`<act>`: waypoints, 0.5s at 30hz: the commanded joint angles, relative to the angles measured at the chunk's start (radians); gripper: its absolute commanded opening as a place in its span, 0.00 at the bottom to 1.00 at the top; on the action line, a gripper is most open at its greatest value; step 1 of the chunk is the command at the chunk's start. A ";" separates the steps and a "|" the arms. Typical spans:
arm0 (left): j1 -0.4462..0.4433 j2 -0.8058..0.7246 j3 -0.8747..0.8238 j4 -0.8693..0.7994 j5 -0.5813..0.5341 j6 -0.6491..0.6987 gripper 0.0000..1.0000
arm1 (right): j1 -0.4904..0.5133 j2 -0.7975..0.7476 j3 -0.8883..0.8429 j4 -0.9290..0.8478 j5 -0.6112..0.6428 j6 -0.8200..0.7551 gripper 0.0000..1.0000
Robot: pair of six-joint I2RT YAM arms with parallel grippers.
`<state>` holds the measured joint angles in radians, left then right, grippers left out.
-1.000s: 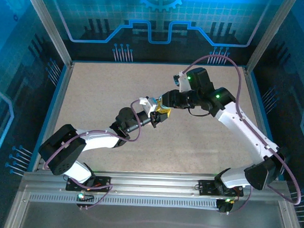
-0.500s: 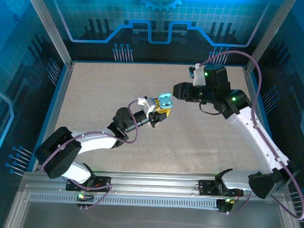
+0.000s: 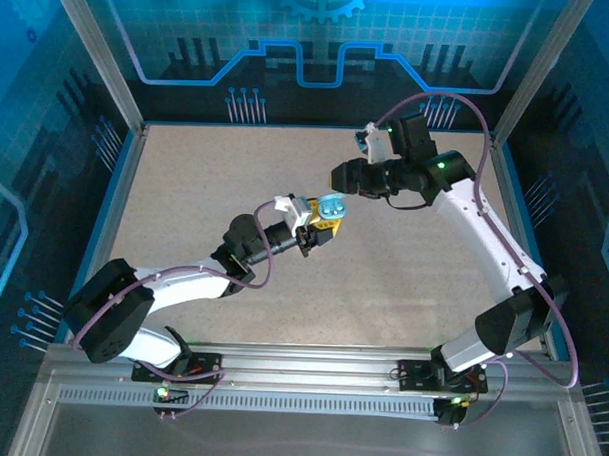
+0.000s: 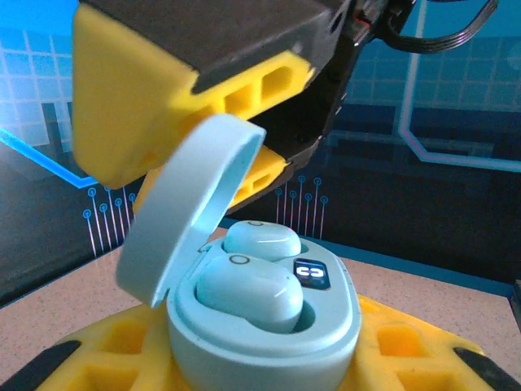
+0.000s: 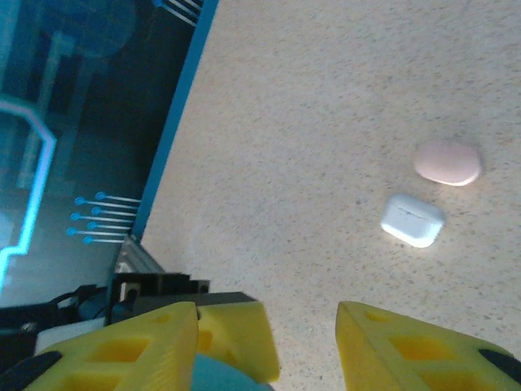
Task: Insert wireless bluetooth earbuds into charging case
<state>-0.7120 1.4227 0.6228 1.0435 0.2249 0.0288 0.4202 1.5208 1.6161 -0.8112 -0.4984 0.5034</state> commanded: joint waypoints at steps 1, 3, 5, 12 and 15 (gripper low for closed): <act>-0.005 -0.033 0.009 0.017 -0.013 0.005 0.37 | -0.010 -0.052 -0.055 -0.010 -0.114 -0.027 0.50; -0.004 -0.036 0.014 0.013 -0.008 0.003 0.37 | -0.029 -0.078 -0.106 0.025 -0.164 -0.011 0.50; -0.005 -0.038 0.015 0.009 -0.002 0.003 0.37 | -0.053 -0.102 -0.159 0.070 -0.220 0.011 0.51; -0.005 -0.050 0.033 -0.018 0.039 -0.008 0.38 | -0.080 -0.098 -0.247 0.168 -0.477 0.050 0.56; -0.004 -0.050 0.038 -0.014 0.043 -0.014 0.38 | -0.081 -0.091 -0.275 0.197 -0.555 0.056 0.55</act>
<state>-0.7120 1.4014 0.6266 1.0145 0.2405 0.0254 0.3454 1.4258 1.3624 -0.6662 -0.9089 0.5438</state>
